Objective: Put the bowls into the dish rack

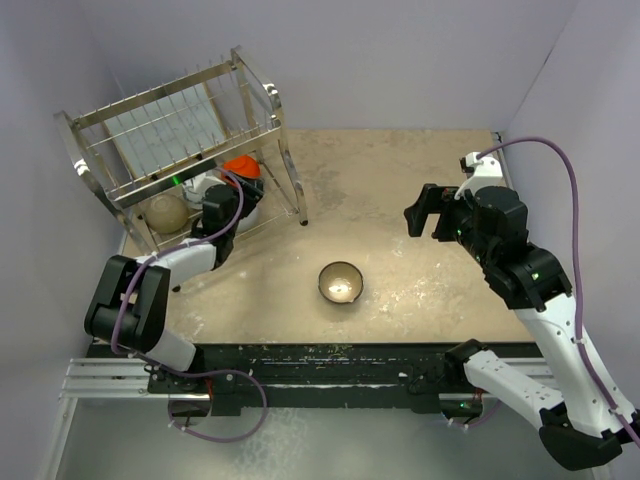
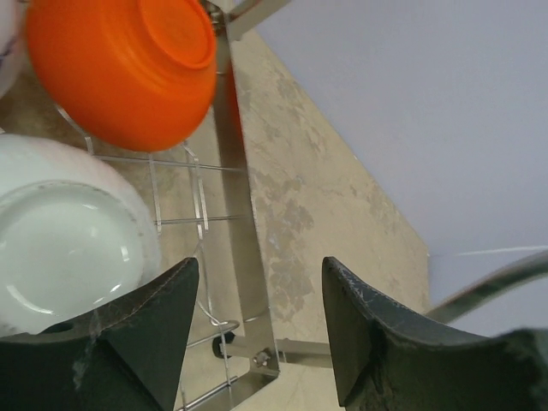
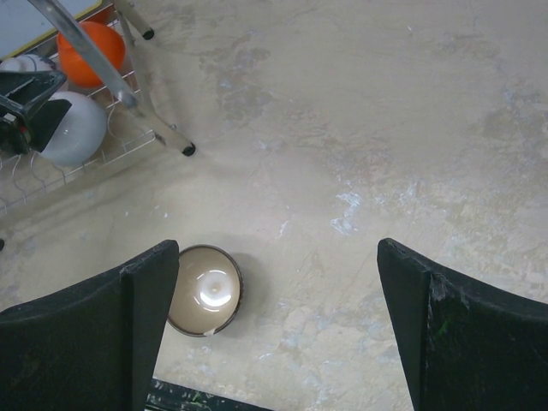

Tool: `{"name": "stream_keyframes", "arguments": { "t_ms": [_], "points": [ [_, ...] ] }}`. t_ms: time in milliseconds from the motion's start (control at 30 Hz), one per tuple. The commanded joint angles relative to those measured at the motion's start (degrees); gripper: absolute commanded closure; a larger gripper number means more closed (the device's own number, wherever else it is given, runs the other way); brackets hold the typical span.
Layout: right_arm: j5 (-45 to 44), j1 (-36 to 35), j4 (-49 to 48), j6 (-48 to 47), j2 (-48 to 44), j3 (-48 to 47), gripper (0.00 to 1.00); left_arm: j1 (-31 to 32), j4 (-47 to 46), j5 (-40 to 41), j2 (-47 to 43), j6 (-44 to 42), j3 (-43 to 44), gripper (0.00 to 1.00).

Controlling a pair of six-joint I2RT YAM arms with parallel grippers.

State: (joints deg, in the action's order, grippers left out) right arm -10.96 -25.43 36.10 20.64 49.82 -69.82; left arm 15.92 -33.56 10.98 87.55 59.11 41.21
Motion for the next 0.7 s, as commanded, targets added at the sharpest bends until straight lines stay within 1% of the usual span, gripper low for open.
{"name": "stream_keyframes", "arguments": {
  "t_ms": [0,333,533,667],
  "points": [
    [-0.8,0.3,-2.1,-1.3,-0.1,-0.3,0.01,0.6,6.8,9.1,-1.9,3.9,2.1,0.37],
    [0.0,0.3,-2.4,-1.0,-0.4,0.1,0.01,0.6,19.6,17.8,-6.8,7.9,1.2,0.35],
    [0.1,0.3,-2.3,-0.9,-0.9,0.7,0.01,0.5,22.7,22.9,-10.4,9.8,-2.1,0.33],
    [0.5,0.3,-2.4,-0.8,-1.1,1.2,0.01,0.5,27.4,26.0,-12.6,10.2,-2.4,0.32]
  ]
}}
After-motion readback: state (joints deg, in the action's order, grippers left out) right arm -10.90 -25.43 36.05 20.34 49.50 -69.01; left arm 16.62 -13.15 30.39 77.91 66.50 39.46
